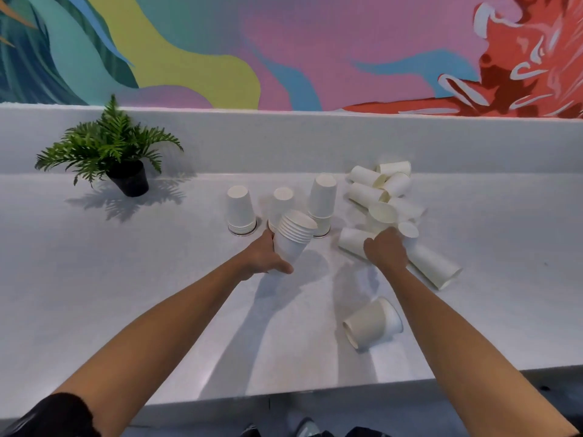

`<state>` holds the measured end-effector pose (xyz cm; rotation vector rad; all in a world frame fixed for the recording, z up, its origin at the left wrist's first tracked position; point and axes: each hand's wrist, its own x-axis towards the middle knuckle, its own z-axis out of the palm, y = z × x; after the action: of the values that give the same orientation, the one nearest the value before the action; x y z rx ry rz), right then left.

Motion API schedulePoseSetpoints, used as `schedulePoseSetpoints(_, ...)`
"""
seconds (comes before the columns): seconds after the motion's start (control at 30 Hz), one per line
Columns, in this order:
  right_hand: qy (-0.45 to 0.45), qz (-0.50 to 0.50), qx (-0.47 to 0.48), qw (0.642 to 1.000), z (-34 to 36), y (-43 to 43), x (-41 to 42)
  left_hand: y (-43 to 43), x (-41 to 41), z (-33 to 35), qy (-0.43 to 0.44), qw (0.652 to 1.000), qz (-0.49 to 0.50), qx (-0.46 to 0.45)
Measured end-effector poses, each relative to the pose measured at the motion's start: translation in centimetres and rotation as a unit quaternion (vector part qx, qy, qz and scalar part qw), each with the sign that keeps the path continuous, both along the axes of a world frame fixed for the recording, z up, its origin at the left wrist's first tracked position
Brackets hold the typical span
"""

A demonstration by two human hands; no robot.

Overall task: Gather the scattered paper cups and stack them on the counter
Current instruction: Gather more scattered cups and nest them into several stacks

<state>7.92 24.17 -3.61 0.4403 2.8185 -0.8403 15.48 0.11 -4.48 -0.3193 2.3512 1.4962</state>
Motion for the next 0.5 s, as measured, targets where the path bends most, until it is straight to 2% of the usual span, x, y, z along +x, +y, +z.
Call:
schedulePoseSetpoints(0.13, 0.009, -0.074, -0.106, 0.992, -2.0, 0.4, -1.2, -0.7, 0.1, -0.2, -0.012, 0.999, 0.001, -0.035)
schedulePoseSetpoints(0.2, 0.026, -0.089, -0.126, 0.988, -1.7, 0.1, -1.1, -1.2, 0.0, -0.4, -0.012, 0.998, -0.004, -0.055)
schedulePoseSetpoints(0.33, 0.12, -0.088, -0.158, 0.976, 1.2, -2.3, 0.0, -2.0, -0.2, -0.9, -0.018, 0.996, -0.012, -0.084)
schedulePoseSetpoints(0.4, 0.211, -0.053, -0.131, 0.967, 3.0, -3.7, 0.7, -2.3, -0.4, -1.3, -0.019, 0.994, -0.01, -0.103)
schedulePoseSetpoints(0.5, 0.318, 0.07, -0.099, 0.94, 4.9, -5.5, 1.9, -2.5, -0.6, -1.2, -0.013, 0.993, -0.016, -0.12)
